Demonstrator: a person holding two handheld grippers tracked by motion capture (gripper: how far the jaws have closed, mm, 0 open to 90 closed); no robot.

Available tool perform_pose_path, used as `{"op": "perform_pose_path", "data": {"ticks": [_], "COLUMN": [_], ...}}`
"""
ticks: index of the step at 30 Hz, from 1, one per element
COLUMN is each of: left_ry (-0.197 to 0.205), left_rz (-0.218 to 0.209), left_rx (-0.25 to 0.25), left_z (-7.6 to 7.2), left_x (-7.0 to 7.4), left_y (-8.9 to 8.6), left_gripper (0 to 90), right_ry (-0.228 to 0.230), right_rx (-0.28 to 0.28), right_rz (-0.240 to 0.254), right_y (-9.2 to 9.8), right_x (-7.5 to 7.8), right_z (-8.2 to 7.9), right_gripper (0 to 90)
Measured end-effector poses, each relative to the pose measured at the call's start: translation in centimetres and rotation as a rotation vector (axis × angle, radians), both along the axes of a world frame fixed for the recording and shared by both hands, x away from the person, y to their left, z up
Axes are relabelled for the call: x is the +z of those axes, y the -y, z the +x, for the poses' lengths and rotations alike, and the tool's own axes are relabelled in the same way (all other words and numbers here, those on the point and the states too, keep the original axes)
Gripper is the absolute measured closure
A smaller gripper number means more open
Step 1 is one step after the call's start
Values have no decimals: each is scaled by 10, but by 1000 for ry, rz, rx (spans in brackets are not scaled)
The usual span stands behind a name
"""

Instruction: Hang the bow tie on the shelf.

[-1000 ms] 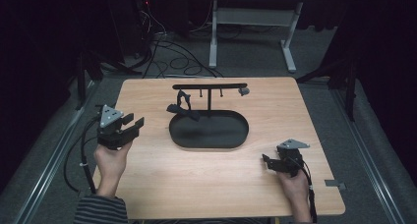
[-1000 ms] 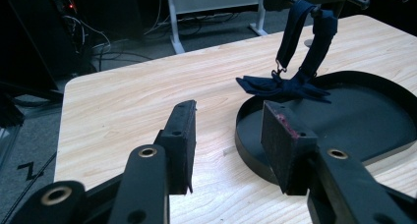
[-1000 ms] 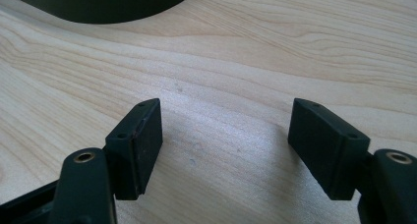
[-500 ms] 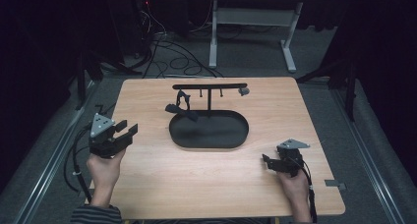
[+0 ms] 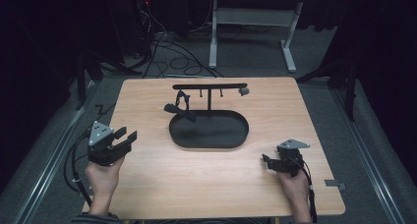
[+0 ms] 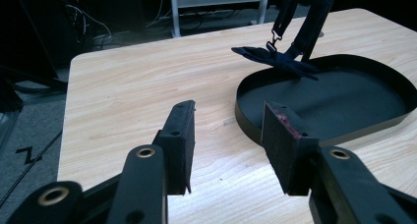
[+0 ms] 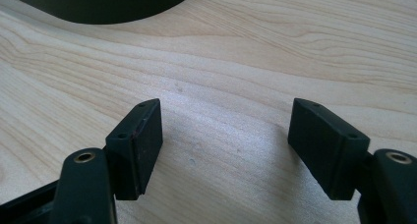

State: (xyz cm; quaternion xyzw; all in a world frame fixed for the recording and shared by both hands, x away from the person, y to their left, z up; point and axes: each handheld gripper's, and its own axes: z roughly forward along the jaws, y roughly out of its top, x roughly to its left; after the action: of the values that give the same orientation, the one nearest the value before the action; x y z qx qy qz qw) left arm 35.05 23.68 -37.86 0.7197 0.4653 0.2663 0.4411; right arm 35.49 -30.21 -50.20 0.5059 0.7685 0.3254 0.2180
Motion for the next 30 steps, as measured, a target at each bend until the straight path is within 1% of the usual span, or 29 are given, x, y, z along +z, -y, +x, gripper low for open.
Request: {"op": "perform_pose_path", "data": {"ticks": [4, 7, 13, 17, 30], "left_ry": [-6, -12, -19, -26, -56], "left_rz": [-10, -6, -14, -13, -22], "left_rx": [-13, -28, -36, -48, -66], "left_z": [-2, -3, -4, -4, -5], "left_x": [-3, -7, -11, -15, -30], "left_y": [0, 0, 2, 6, 13], "left_gripper": [558, 556, 555, 554, 546], "right_ry": [0, 0, 0, 0, 0], "right_rx": [0, 0, 0, 0, 1], "right_rz": [0, 0, 0, -1, -2], "right_y": [0, 0, 0, 0, 0], "right_x": [0, 0, 0, 0, 0], "right_z": [0, 0, 0, 0, 0], "right_gripper": [304, 304, 304, 304, 304]}}
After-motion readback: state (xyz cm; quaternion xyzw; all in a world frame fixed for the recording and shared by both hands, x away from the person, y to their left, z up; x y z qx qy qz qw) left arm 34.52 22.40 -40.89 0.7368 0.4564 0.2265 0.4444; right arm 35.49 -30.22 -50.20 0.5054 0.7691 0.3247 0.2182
